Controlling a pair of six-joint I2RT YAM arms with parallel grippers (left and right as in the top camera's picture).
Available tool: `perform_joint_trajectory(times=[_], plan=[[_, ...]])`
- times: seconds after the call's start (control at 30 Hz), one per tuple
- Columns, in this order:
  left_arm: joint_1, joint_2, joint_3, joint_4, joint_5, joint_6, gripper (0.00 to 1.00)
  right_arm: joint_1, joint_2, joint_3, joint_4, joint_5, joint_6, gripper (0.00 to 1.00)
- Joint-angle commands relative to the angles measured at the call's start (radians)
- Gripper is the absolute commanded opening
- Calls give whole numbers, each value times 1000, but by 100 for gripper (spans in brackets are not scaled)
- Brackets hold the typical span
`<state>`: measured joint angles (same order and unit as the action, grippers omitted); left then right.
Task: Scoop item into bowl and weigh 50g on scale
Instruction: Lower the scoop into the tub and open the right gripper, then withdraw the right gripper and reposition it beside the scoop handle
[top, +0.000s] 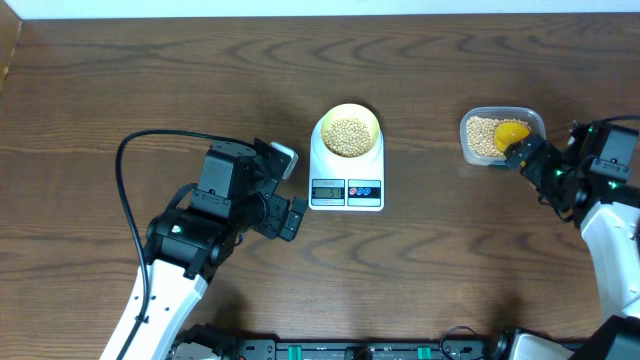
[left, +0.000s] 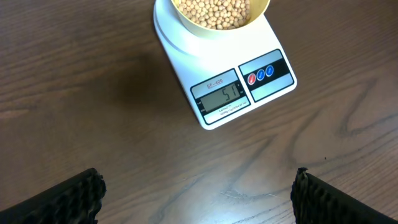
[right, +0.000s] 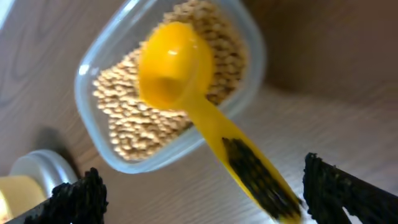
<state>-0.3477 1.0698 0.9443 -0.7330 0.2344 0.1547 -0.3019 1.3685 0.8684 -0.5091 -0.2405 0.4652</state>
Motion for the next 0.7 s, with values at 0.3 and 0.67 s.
perform_joint_trajectory(times=[0.3,0.67], plan=[[4,1,2,0,8,2,98,-9,-225,3,-108,298,-10,99],[4,1,2,0,8,2,98,-9,-391,3,-185,298,-10,99]])
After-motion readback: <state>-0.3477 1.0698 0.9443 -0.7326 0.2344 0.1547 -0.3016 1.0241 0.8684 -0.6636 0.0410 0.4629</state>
